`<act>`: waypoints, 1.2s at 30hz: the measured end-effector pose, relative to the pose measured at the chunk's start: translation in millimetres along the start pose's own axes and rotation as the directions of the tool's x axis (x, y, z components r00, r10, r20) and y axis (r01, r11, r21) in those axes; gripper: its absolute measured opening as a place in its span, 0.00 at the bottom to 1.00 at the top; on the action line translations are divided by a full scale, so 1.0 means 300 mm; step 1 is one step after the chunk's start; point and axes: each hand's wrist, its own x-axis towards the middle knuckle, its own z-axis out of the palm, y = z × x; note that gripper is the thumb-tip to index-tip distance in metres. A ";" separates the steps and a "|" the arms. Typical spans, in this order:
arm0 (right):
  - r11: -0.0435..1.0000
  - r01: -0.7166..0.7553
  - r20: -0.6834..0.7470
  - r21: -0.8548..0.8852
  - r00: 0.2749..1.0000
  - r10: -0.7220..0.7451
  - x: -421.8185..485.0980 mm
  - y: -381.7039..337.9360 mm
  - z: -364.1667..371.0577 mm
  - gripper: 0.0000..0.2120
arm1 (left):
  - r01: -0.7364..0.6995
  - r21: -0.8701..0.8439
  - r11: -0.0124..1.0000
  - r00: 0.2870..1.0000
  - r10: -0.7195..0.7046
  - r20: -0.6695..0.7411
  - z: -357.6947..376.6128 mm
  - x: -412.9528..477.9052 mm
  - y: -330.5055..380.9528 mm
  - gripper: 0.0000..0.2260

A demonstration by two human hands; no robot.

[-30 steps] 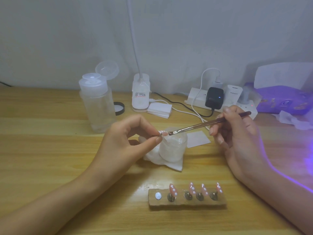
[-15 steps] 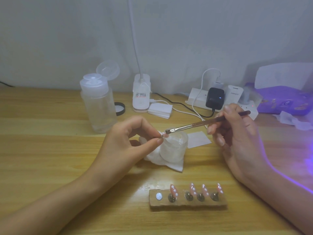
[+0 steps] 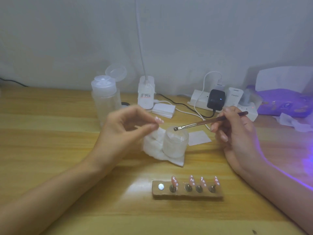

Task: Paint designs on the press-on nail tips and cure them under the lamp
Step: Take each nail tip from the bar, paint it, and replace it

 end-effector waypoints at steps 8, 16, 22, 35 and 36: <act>0.999 -0.039 -0.015 0.034 0.999 0.039 -0.009 -0.010 0.004 0.14 | 0.043 0.010 0.999 0.967 -0.044 0.250 -0.065 -0.032 0.122 0.04; 0.999 -0.024 0.010 0.028 1.000 0.024 -0.012 -0.005 0.003 0.15 | 0.076 0.228 0.971 0.893 -0.168 0.417 -0.021 -0.162 0.054 0.09; 0.999 -0.039 0.005 0.026 0.999 0.039 -0.013 -0.004 0.004 0.15 | 0.062 0.292 0.954 0.900 -0.180 0.396 -0.015 -0.163 0.034 0.07; 0.998 -0.055 0.001 0.042 0.998 0.055 -0.008 0.001 0.004 0.14 | -0.052 0.516 0.855 0.891 -0.193 0.410 -0.004 -0.182 0.038 0.10; 0.998 -0.054 0.003 0.040 0.999 0.054 -0.008 0.002 0.004 0.14 | -0.084 0.537 0.839 0.895 -0.173 0.411 -0.003 -0.184 0.040 0.09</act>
